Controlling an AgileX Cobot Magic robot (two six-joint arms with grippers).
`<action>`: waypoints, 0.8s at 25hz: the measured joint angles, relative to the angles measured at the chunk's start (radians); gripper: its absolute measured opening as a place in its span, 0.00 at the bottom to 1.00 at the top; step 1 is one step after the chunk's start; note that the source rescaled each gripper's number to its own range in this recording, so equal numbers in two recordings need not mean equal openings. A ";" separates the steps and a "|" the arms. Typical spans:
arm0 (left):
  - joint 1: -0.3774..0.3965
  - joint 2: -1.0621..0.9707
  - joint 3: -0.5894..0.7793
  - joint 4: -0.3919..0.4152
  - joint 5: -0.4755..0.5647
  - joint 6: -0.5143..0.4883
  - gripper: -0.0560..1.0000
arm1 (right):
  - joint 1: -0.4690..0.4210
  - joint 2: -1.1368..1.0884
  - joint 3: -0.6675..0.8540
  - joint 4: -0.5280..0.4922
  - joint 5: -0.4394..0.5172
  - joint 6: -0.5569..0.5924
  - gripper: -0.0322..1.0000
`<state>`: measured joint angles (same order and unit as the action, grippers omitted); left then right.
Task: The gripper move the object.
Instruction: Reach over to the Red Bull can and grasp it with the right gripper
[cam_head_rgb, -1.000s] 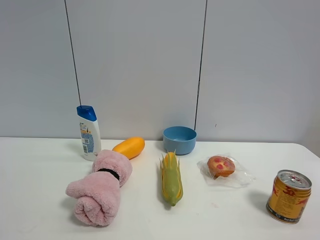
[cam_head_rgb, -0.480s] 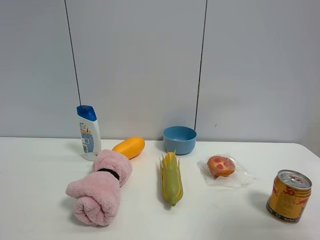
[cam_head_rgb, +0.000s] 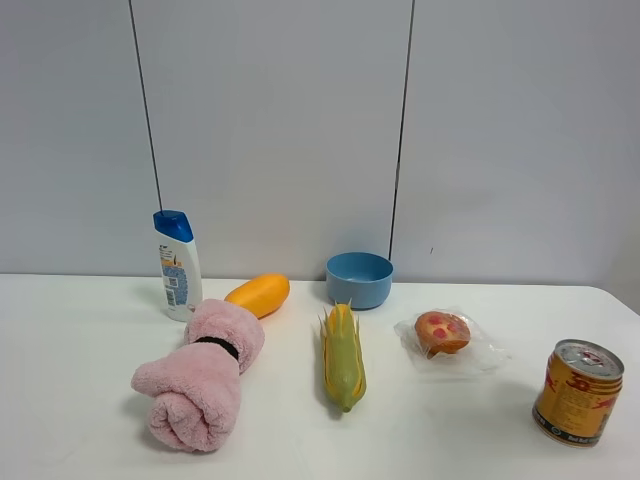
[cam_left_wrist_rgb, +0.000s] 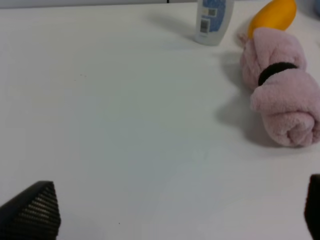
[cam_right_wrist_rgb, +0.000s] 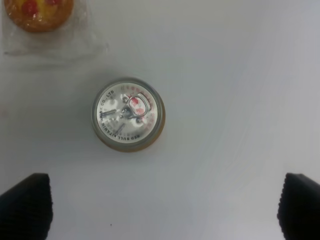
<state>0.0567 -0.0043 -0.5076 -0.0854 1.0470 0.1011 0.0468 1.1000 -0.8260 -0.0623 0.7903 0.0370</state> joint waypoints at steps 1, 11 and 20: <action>0.000 0.000 0.000 0.000 0.000 0.000 1.00 | 0.000 0.029 0.000 0.000 -0.019 0.004 0.92; 0.000 0.000 0.000 0.000 0.000 0.000 1.00 | 0.000 0.190 0.000 0.000 -0.104 0.030 0.92; 0.000 0.000 0.000 0.000 0.000 0.000 1.00 | 0.000 0.280 0.000 0.000 -0.179 0.031 0.92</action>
<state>0.0567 -0.0043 -0.5076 -0.0854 1.0470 0.1011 0.0468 1.3799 -0.8260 -0.0626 0.6113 0.0679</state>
